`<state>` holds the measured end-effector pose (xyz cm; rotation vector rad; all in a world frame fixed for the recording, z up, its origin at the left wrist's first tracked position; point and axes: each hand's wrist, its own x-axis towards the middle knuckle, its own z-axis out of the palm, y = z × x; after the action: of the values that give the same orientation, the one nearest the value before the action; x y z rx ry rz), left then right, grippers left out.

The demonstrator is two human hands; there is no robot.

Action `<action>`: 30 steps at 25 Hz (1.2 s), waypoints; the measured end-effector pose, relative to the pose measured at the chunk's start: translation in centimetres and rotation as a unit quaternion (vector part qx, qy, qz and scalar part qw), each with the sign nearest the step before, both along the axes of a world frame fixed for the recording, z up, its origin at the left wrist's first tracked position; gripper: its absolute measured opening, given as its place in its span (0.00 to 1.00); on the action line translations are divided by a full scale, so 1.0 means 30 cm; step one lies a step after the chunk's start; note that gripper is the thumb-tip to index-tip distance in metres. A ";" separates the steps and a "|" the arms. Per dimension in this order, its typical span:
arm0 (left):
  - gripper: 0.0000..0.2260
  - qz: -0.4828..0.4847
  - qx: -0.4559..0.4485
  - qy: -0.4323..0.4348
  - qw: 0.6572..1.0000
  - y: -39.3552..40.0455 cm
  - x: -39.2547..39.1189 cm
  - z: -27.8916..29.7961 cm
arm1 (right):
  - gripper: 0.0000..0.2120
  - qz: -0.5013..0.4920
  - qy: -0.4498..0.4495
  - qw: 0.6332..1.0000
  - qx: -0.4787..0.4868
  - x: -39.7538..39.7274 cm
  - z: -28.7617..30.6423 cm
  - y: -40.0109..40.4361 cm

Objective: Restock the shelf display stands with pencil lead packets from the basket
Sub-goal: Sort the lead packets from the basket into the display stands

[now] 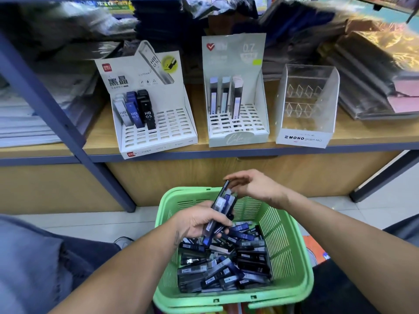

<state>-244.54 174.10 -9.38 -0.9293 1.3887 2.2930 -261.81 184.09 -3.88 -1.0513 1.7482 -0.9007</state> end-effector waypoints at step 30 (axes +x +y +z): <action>0.07 0.114 -0.036 0.136 0.984 -0.011 -0.125 0.364 | 0.11 -0.151 -0.216 0.962 -0.078 -0.133 0.275 0.048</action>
<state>-248.29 173.78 1.56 -0.8604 1.5535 2.6381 -265.80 185.53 4.37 -0.6244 1.5010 -1.3642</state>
